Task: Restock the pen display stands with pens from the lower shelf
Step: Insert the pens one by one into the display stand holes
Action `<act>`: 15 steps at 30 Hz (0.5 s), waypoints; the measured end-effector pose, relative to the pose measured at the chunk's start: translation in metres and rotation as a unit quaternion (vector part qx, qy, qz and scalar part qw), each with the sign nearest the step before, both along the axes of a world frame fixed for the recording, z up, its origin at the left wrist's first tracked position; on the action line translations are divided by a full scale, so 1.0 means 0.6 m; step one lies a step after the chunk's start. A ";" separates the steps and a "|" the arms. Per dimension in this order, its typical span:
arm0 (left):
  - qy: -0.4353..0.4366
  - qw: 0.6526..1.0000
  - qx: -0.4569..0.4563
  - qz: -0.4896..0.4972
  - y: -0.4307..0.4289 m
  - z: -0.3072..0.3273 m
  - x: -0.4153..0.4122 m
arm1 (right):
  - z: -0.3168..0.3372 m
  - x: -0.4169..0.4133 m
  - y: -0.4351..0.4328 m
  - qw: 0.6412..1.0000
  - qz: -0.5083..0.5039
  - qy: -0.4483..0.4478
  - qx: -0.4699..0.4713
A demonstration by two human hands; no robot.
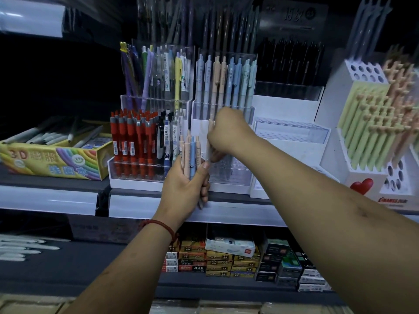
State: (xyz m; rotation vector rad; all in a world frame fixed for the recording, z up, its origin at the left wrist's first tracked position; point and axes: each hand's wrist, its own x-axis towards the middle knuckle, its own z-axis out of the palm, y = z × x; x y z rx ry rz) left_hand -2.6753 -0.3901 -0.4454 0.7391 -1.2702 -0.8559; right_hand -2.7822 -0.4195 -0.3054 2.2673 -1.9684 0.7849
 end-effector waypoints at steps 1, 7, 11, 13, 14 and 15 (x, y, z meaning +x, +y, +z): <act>0.000 1.000 0.001 0.002 0.000 0.000 0.000 | 0.000 0.002 0.001 1.000 0.002 0.005 0.003; 0.000 1.000 0.004 0.000 0.002 0.001 0.000 | -0.033 -0.014 0.020 0.992 0.076 -0.102 -0.006; -0.013 1.000 -0.001 0.005 0.005 0.006 0.000 | -0.035 -0.024 0.059 0.941 0.178 -0.285 0.052; -0.019 1.000 0.002 0.007 0.007 0.008 0.000 | -0.035 -0.028 0.068 0.915 0.203 -0.335 0.099; -0.020 1.000 0.003 0.009 0.007 0.008 0.000 | -0.036 -0.030 0.069 0.914 0.207 -0.331 0.112; -0.020 1.000 0.005 0.011 0.008 0.007 0.001 | -0.039 -0.030 0.069 0.916 0.208 -0.321 0.125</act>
